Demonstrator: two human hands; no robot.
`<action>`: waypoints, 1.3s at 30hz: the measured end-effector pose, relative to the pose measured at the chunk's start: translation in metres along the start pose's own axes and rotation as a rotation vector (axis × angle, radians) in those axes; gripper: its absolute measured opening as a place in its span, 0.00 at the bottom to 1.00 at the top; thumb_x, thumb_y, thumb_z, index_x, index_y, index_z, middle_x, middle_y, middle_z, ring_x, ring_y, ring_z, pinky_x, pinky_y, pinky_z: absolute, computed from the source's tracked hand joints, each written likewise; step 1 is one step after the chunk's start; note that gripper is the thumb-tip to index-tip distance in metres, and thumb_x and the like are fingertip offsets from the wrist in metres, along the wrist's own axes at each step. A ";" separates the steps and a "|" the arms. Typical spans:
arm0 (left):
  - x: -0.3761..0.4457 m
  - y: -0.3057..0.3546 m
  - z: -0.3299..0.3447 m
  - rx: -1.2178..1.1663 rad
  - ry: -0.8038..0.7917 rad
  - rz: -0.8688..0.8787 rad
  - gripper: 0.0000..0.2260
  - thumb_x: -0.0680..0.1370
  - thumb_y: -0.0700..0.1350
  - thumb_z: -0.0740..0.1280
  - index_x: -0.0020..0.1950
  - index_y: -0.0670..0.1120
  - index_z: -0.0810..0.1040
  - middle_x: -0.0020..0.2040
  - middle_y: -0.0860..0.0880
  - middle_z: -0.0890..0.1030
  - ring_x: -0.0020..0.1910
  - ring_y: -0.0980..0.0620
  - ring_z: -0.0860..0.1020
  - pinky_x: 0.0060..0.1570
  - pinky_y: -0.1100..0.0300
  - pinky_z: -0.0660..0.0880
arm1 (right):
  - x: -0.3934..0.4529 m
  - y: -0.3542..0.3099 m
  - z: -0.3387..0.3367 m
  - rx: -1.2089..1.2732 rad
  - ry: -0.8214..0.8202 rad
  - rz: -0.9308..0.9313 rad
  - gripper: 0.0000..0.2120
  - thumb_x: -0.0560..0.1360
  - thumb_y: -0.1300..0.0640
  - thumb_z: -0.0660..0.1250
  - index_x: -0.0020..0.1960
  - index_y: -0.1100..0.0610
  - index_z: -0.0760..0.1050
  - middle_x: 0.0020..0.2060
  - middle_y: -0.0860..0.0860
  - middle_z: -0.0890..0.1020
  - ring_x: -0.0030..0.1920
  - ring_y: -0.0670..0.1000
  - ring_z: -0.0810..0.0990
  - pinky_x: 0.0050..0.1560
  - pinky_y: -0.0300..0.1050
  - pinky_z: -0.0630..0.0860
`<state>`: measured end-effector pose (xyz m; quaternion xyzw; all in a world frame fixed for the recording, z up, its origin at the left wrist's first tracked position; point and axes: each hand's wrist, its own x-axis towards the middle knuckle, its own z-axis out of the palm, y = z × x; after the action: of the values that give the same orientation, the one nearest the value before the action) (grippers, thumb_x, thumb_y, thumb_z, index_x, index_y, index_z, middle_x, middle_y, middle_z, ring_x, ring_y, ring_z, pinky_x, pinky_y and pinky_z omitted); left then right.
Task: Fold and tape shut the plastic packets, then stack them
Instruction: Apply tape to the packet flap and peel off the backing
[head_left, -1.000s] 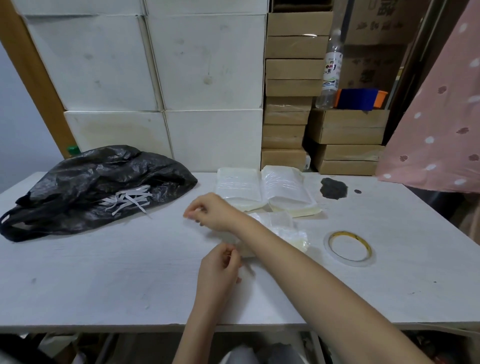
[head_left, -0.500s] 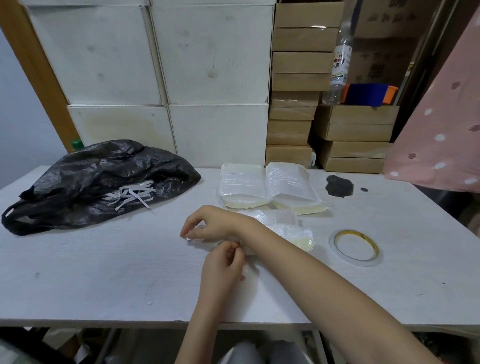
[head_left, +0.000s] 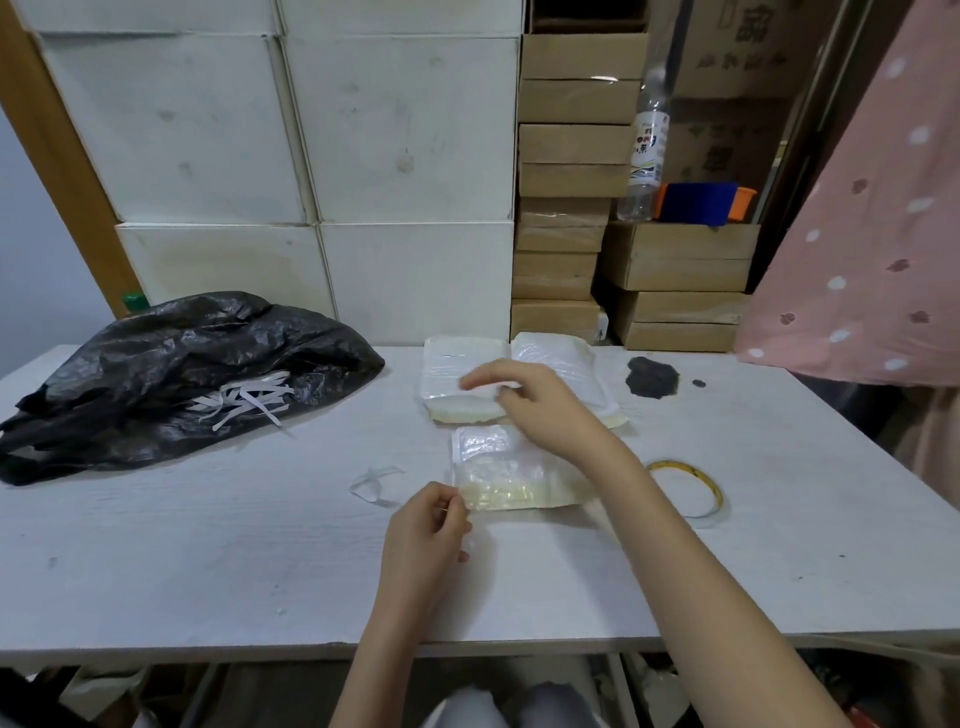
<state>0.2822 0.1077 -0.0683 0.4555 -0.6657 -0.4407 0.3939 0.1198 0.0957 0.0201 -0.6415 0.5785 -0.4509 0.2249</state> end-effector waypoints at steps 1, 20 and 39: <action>0.000 0.000 0.000 -0.005 0.000 -0.001 0.07 0.78 0.40 0.61 0.41 0.45 0.77 0.36 0.48 0.81 0.37 0.57 0.79 0.30 0.64 0.76 | -0.016 0.009 -0.014 0.015 0.085 0.023 0.23 0.72 0.74 0.53 0.52 0.54 0.80 0.51 0.43 0.80 0.57 0.38 0.75 0.61 0.35 0.70; -0.004 0.018 -0.002 -0.205 -0.038 0.065 0.13 0.82 0.47 0.52 0.65 0.52 0.69 0.58 0.60 0.74 0.61 0.58 0.71 0.51 0.74 0.66 | -0.091 0.063 -0.004 0.176 0.382 0.211 0.17 0.77 0.60 0.65 0.31 0.56 0.65 0.25 0.44 0.64 0.27 0.40 0.62 0.29 0.33 0.60; 0.013 0.023 0.045 0.489 0.274 -0.116 0.14 0.81 0.52 0.54 0.50 0.41 0.70 0.45 0.44 0.79 0.46 0.41 0.78 0.41 0.54 0.69 | -0.088 0.066 0.025 -0.228 0.639 0.375 0.07 0.77 0.56 0.63 0.43 0.60 0.72 0.41 0.52 0.77 0.40 0.51 0.72 0.38 0.42 0.62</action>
<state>0.2309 0.1102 -0.0590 0.6295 -0.6658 -0.2230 0.3327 0.1115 0.1584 -0.0738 -0.3728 0.7730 -0.5119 0.0393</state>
